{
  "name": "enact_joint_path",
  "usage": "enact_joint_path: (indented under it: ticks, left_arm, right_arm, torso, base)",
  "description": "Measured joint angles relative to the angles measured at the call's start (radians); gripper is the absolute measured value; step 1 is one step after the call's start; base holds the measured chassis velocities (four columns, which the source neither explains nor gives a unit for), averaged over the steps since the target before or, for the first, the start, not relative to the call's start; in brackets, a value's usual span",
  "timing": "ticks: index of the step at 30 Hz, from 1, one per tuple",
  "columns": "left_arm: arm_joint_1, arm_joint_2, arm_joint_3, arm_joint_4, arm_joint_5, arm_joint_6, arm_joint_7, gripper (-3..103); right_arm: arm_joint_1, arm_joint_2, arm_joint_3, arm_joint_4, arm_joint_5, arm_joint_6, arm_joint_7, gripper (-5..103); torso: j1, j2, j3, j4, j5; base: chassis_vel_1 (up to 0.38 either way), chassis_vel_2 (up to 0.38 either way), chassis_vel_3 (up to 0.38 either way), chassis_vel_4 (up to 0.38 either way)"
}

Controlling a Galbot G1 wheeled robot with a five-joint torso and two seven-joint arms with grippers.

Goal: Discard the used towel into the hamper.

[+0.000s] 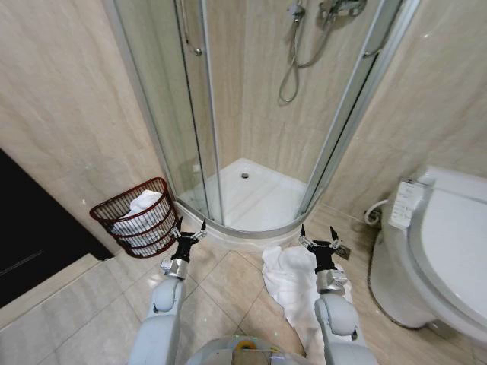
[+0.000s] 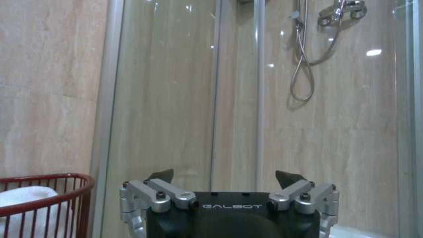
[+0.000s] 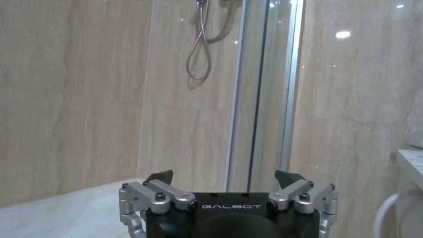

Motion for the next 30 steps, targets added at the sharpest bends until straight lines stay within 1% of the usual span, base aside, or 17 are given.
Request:
enact_joint_path:
  ticks: [15,30]
  left_arm:
    - [0.0,0.0,0.0,0.0,0.0,0.0,0.0,100]
    - [0.0,0.0,0.0,0.0,0.0,0.0,0.0,100]
  right_arm:
    - [0.0,0.0,0.0,0.0,0.0,0.0,0.0,100]
    - [0.0,0.0,0.0,0.0,0.0,0.0,0.0,100]
  torso:
    - [0.0,0.0,0.0,-0.0004,0.0]
    - [0.0,0.0,0.0,-0.0005,0.0]
  base:
    - [-0.01,-0.01,-0.009,-0.007]
    - [-0.087,-0.082,-0.084,-0.091]
